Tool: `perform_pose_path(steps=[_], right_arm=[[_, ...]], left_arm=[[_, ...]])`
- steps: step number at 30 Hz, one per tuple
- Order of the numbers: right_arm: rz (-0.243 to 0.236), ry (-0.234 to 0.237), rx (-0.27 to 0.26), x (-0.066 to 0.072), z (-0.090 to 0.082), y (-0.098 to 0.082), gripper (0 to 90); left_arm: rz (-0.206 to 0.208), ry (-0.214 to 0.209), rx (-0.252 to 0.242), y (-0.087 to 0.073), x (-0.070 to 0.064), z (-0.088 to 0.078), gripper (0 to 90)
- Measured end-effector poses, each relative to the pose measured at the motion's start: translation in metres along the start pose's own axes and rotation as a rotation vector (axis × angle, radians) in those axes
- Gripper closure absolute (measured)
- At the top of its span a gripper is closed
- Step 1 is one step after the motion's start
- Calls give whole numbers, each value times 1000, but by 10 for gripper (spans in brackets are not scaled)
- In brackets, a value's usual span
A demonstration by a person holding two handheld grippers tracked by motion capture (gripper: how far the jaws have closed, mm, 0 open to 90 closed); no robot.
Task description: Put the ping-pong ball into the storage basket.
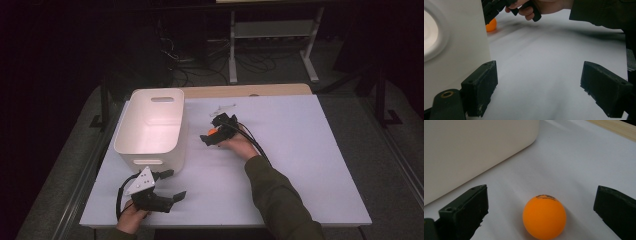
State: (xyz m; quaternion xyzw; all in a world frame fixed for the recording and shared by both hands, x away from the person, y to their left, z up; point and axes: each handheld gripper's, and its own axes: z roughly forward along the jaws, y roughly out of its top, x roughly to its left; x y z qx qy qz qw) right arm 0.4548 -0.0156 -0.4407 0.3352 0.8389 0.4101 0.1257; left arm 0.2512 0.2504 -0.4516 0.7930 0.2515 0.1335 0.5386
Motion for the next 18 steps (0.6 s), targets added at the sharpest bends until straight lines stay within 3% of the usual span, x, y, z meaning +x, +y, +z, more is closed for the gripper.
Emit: perform_pose_path(steps=[18], right_arm=[[7, -16, 59, 0, 11, -7, 0]], left_arm=[[-1, -1, -1, 0, 0, 0, 141]])
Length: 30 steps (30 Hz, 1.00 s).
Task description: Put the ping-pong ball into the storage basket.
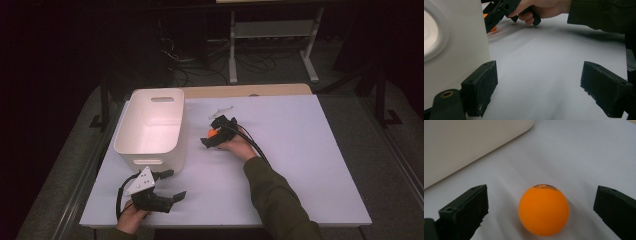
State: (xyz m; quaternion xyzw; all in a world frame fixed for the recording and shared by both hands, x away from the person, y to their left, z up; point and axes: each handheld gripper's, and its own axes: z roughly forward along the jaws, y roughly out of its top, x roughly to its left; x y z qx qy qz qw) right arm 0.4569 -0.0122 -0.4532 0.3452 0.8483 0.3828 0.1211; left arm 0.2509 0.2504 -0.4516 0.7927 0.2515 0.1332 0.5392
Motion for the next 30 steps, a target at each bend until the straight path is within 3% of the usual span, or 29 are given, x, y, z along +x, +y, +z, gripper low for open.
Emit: perform_pose_path(steps=[6, 21, 30], right_arm=[[-4, -10, 32, 0, 2, -2, 14], [15, -27, 37, -2, -1, -1, 133], [-3, -31, 43, 0, -2, 0, 216]], left_arm=[[-1, 0, 1, 0, 0, 0, 141], [0, 0, 0, 0, 0, 0, 141], [0, 0, 1, 0, 0, 0, 141]])
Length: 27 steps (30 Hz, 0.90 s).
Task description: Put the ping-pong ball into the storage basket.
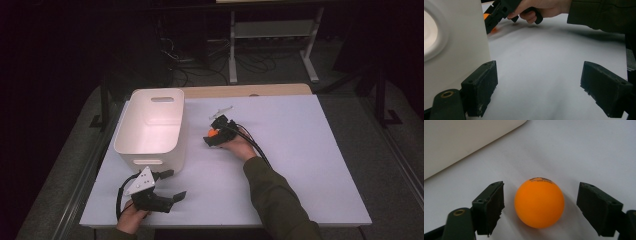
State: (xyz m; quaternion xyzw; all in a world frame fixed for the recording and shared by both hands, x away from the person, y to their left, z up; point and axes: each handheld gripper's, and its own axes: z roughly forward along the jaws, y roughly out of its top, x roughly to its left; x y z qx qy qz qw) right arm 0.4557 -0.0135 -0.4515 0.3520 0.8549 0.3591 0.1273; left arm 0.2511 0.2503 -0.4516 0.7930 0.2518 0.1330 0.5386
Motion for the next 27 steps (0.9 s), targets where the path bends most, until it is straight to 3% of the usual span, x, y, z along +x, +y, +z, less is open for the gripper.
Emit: perform_pose_path(steps=[27], right_arm=[[-26, 6, 16, 1, -3, 0, 477]], left_arm=[[2, 0, 0, 0, 0, 0, 141]])
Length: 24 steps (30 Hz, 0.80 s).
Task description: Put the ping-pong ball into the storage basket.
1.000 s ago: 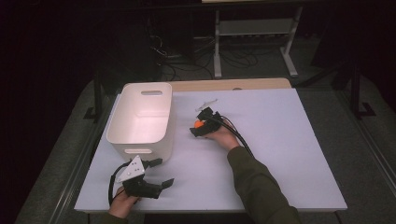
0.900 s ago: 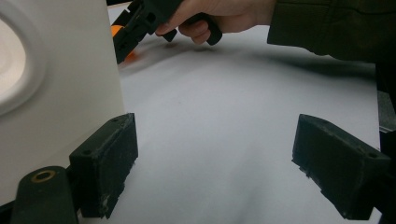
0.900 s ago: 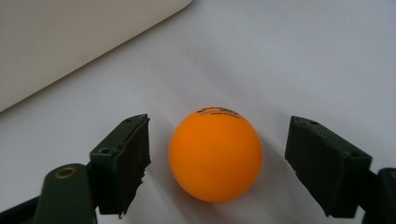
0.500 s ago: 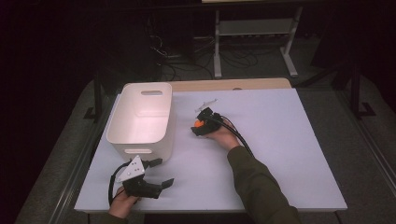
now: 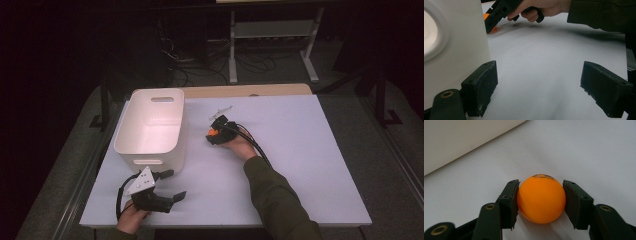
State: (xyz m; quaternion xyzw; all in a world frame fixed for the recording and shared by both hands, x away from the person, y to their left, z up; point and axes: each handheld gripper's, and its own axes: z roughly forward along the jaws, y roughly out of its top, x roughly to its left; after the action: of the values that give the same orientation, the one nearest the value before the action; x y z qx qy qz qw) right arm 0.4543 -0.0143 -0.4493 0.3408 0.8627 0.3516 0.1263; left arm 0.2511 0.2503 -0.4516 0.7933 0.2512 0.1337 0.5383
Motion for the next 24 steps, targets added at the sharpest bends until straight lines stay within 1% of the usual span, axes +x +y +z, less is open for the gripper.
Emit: perform_pose_path(steps=[1, 16, 21, 24], right_arm=[[-1, 0, 1, 0, 0, 0, 488], [2, 9, 6, 0, -3, 1, 493], [-6, 14, 5, 0, -4, 1, 494], [1, 20, 5, 1, -4, 1, 495]], left_arm=[[1, 0, 1, 0, 0, 0, 141], [-1, 0, 1, 0, 0, 0, 141], [0, 0, 0, 0, 0, 0, 141], [0, 0, 0, 0, 0, 0, 141]])
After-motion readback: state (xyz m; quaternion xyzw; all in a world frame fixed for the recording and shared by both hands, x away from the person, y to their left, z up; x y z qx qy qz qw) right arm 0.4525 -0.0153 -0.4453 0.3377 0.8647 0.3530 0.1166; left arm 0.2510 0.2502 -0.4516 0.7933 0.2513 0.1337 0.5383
